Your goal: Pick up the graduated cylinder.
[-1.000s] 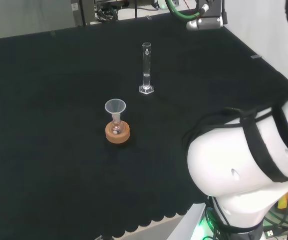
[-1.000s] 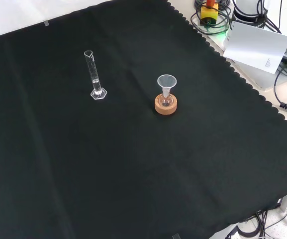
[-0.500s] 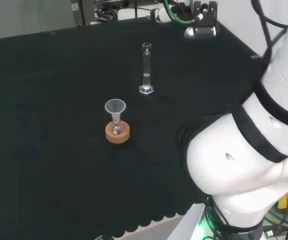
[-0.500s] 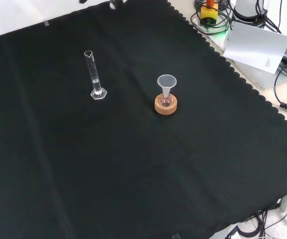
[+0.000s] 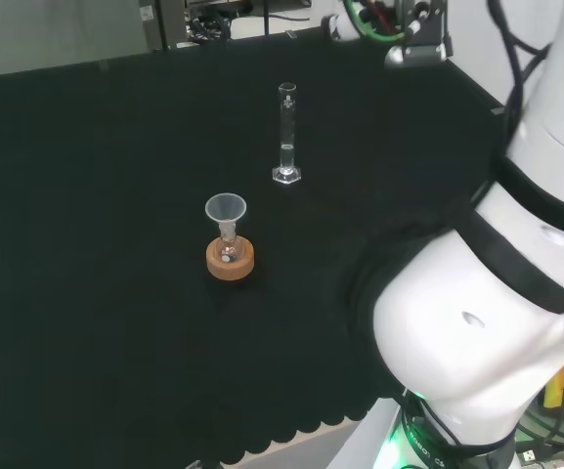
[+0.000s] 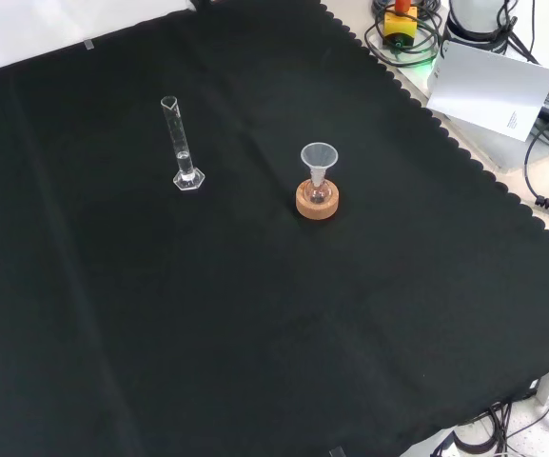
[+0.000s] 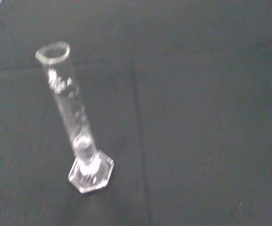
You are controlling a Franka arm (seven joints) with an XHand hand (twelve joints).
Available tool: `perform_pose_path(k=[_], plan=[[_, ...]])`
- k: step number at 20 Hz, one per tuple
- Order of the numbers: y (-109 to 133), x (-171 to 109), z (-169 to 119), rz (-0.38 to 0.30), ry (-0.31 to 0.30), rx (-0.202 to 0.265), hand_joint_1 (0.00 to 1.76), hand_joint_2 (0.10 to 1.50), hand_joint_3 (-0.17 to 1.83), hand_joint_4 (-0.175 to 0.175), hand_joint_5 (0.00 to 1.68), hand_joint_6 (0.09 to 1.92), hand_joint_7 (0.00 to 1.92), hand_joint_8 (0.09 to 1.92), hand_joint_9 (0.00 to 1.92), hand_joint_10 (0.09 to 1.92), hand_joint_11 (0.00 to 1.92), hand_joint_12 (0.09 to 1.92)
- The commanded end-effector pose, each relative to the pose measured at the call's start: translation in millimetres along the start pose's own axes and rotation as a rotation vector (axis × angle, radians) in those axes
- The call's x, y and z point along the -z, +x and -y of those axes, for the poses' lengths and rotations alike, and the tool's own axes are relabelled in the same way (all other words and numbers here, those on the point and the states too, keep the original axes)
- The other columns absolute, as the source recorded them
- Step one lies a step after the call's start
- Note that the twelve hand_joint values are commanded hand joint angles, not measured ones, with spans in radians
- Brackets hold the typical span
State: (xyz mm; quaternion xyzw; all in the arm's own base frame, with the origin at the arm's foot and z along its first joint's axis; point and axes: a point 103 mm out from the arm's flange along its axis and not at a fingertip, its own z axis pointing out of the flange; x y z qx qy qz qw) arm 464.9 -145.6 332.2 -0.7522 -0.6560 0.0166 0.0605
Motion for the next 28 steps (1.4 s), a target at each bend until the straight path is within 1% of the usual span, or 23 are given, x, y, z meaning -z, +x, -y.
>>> perform_pose_path(k=[1,6,9,12,17,21,25,27,28], plan=[[3.1,-119.0,-21.9,-0.245,0.043,0.095,0.26,1.07,0.29,0.007,0.2,0.09,0.06,0.49,0.24,0.6,0.1,1.36],[-1.4,-133.7,-26.5,-0.257,0.062,0.097,0.28,1.05,0.29,0.005,0.21,0.09,0.09,0.5,0.26,0.61,0.11,1.36],[-5.1,-140.8,-28.1,-0.287,0.06,0.101,0.3,1.04,0.29,0.003,0.22,0.09,0.12,0.51,0.28,0.61,0.12,1.37],[-10.1,-148.2,-28.6,-0.328,0.044,0.119,0.34,1.02,0.28,-0.001,0.25,0.09,0.19,0.55,0.34,0.62,0.15,1.37],[-12.0,-163.5,-28.8,-0.39,0.05,0.146,0.41,0.98,0.28,-0.007,0.33,0.09,0.28,0.59,0.44,0.62,0.21,1.36],[-13.3,-178.1,-32.8,-0.51,0.051,0.173,0.45,0.96,0.28,-0.008,0.32,0.09,0.27,0.59,0.45,0.6,0.24,1.36],[-7.5,-190.7,-41.0,-0.561,0.053,0.198,0.5,0.94,0.28,-0.005,0.28,0.09,0.25,0.58,0.44,0.59,0.25,1.35],[-3.1,-195.8,-46.0,-0.576,0.039,0.207,0.51,0.92,0.28,-0.004,0.27,0.09,0.25,0.58,0.44,0.59,0.25,1.35],[5.4,-199.7,-46.5,-0.582,0.033,0.214,0.51,0.92,0.28,-0.004,0.27,0.09,0.27,0.59,0.45,0.59,0.27,1.36]])
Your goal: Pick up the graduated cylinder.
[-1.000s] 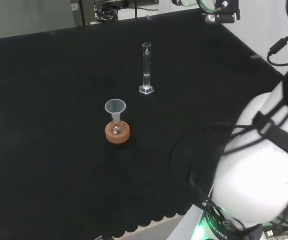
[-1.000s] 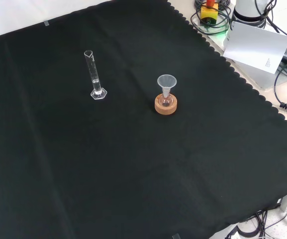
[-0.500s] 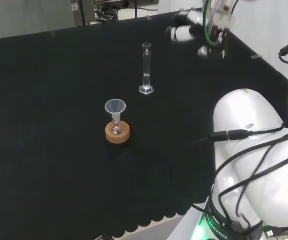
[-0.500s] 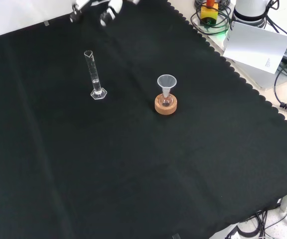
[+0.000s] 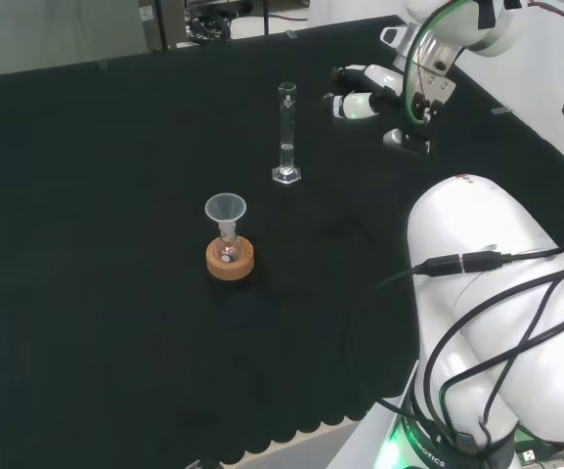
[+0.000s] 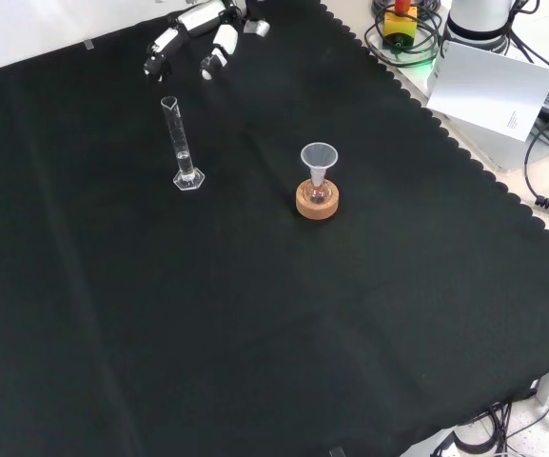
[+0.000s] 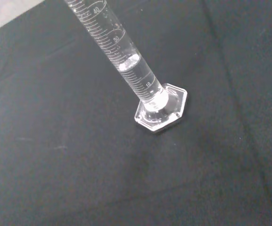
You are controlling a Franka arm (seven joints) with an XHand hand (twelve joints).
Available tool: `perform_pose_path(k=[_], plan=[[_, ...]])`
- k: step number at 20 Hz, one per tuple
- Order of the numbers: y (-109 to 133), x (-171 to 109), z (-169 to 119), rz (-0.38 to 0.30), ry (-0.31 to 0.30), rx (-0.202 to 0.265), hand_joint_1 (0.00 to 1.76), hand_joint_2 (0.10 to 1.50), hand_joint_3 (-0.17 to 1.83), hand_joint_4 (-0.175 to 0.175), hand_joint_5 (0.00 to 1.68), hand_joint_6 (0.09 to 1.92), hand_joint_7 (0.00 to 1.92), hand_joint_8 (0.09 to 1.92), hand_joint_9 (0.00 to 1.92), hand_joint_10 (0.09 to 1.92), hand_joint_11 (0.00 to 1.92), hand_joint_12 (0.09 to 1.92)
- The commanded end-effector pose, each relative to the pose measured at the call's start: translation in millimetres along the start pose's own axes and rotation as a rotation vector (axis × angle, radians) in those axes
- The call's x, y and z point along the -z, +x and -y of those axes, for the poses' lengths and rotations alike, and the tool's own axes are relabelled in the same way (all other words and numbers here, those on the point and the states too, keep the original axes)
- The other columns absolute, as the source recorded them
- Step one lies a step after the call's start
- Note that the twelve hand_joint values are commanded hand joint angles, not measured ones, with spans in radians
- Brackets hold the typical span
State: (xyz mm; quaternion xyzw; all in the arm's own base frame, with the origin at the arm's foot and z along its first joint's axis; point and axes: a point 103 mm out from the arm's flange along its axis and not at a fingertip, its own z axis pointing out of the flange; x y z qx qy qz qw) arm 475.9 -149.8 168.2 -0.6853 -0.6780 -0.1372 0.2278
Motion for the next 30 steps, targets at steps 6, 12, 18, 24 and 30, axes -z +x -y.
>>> perform_pose_path(k=[6,12,18,24,30], plan=[[3.6,-58.3,-35.7,-0.18,-0.012,0.135,0.77,0.84,0.3,0.001,0.34,0.09,0.35,0.6,0.53,0.57,0.33,1.35],[4.2,-69.0,-47.8,-0.207,-0.022,0.181,0.86,0.72,0.51,-0.001,0.39,0.09,0.39,0.59,0.59,0.52,0.37,1.32],[5.7,-76.2,-59.4,-0.259,-0.047,0.208,0.89,0.66,0.59,-0.01,0.41,0.09,0.4,0.58,0.59,0.51,0.38,1.31],[9.1,-86.4,-68.4,-0.286,-0.045,0.234,0.91,0.65,0.6,-0.015,0.43,0.09,0.42,0.59,0.6,0.52,0.38,1.31],[15.9,-96.4,-76.8,-0.34,-0.054,0.26,0.94,0.64,0.62,-0.018,0.44,0.09,0.46,0.6,0.64,0.52,0.38,1.31]])
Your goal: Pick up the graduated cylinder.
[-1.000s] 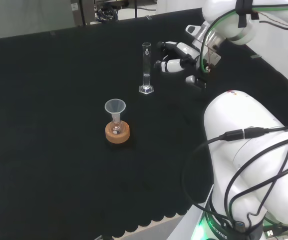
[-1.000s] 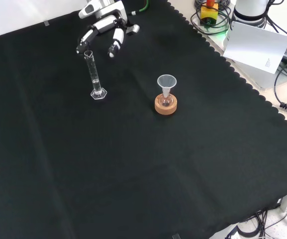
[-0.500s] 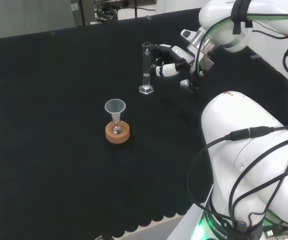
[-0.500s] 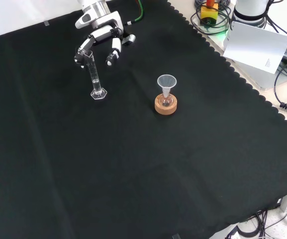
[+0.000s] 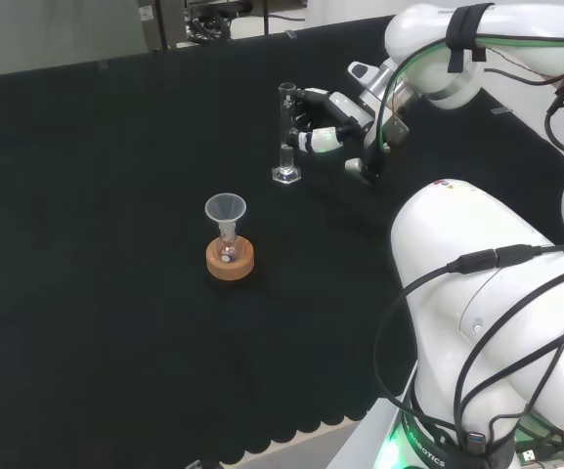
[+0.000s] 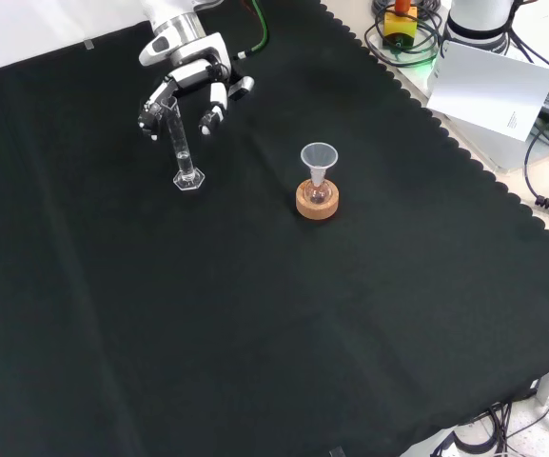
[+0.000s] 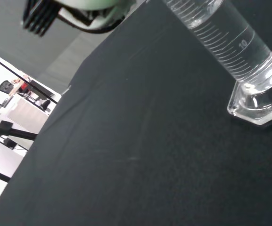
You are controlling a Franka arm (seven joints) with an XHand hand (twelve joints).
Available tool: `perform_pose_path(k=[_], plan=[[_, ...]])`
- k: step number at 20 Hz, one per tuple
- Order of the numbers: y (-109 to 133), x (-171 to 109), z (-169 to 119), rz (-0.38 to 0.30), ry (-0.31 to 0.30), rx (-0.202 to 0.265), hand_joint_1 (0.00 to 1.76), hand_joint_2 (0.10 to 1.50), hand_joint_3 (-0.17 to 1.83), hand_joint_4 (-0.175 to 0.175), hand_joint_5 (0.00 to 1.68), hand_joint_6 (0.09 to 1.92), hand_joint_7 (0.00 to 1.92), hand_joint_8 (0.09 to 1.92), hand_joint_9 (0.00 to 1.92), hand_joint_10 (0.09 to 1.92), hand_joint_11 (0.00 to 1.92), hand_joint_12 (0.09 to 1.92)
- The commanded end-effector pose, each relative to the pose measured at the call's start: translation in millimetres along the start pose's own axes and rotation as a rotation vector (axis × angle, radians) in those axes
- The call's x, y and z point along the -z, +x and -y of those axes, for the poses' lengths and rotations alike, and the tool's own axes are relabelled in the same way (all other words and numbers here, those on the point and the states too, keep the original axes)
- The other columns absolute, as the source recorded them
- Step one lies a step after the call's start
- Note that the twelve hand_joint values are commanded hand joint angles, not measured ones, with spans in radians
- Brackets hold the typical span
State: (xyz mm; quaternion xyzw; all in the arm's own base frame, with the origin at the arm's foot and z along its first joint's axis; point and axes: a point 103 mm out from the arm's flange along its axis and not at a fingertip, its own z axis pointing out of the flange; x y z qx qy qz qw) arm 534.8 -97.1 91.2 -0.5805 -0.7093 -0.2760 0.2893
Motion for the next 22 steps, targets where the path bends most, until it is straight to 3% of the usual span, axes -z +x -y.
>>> perform_pose_path(k=[1,11,22], plan=[[1.5,-13.7,-8.6,-0.053,-0.014,0.032,0.94,0.63,0.63,-0.018,0.44,0.09,0.47,0.59,0.65,0.52,0.39,1.31],[3.6,-22.9,-15.5,-0.129,-0.028,0.043,0.97,0.6,0.67,-0.017,0.48,0.09,0.53,0.58,0.7,0.49,0.44,1.29],[5.8,-32.6,-19.3,-0.169,-0.031,0.06,1.01,0.61,0.67,-0.024,0.56,0.09,0.59,0.56,0.83,0.41,0.66,1.15]])
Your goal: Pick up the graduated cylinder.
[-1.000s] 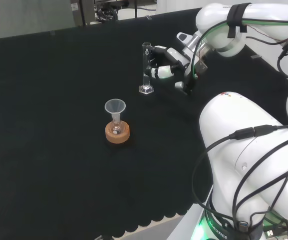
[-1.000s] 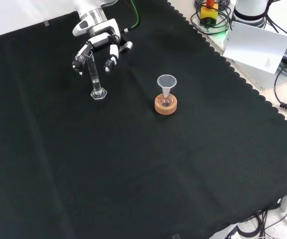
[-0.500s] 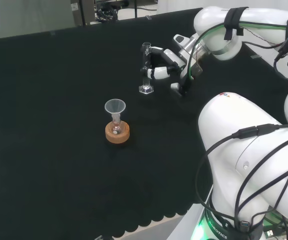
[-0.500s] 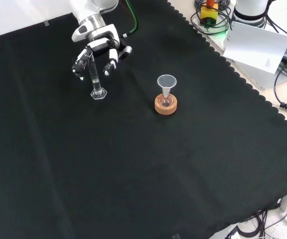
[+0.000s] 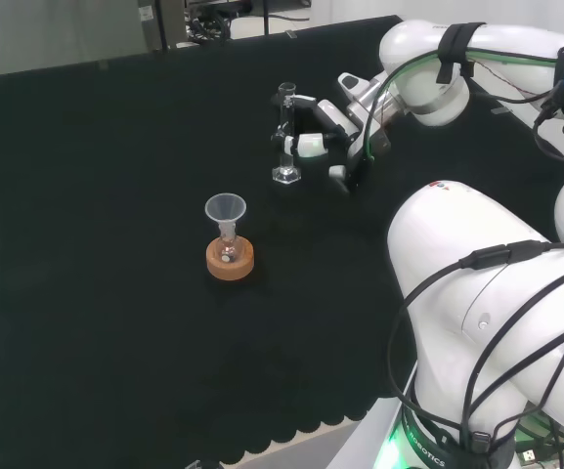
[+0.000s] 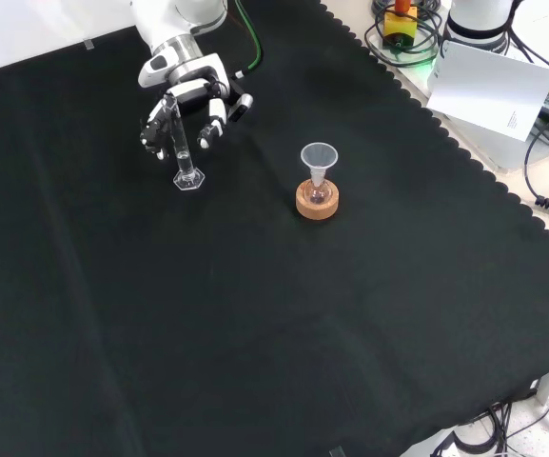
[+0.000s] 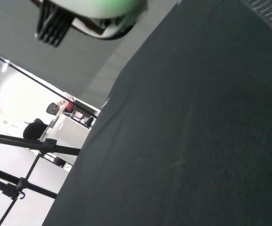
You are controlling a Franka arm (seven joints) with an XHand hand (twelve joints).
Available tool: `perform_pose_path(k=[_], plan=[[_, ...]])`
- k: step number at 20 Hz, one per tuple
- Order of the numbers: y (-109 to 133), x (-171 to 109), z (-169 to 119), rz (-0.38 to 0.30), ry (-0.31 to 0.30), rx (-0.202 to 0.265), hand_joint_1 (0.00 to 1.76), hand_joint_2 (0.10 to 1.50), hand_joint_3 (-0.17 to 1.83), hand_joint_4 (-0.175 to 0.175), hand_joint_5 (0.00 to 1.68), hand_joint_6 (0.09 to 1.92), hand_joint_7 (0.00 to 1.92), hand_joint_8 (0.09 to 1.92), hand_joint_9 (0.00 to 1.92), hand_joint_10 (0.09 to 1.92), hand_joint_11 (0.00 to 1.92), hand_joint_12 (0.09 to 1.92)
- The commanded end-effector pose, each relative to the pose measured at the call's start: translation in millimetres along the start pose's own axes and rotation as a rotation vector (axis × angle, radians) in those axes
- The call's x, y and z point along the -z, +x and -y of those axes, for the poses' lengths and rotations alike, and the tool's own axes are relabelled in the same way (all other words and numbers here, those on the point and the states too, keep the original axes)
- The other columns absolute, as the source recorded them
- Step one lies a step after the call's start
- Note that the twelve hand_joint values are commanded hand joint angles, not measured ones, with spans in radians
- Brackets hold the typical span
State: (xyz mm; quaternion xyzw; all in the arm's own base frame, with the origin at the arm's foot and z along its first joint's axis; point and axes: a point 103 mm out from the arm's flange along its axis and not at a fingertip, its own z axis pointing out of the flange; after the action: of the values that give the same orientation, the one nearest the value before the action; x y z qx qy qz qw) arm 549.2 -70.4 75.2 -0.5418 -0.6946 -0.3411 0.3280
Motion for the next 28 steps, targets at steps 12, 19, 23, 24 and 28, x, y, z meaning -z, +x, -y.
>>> perform_pose_path(k=[12,19,23,24,28], plan=[[-2.6,-2.1,-0.7,-0.018,-0.025,-0.008,0.99,0.7,0.64,-0.018,0.7,0.14,0.66,0.53,0.94,0.32,0.79,1.07],[-4.9,-3.3,-1.0,-0.026,-0.046,-0.016,0.97,0.75,0.58,-0.017,0.72,0.19,0.68,0.53,0.97,0.29,0.82,1.05],[-4.9,-3.9,-1.1,-0.021,-0.054,-0.015,0.99,0.79,0.55,-0.013,0.75,0.28,0.71,0.52,1.01,0.26,0.87,1.02],[-4.7,-3.9,-1.1,-0.017,-0.058,-0.016,1.0,0.81,0.55,-0.011,0.76,0.31,0.72,0.52,1.03,0.25,0.88,1.01],[-0.3,-2.8,-1.4,0.016,-0.075,-0.02,1.07,0.92,0.55,-0.005,0.81,0.46,0.83,0.52,1.1,0.21,0.98,0.95]])
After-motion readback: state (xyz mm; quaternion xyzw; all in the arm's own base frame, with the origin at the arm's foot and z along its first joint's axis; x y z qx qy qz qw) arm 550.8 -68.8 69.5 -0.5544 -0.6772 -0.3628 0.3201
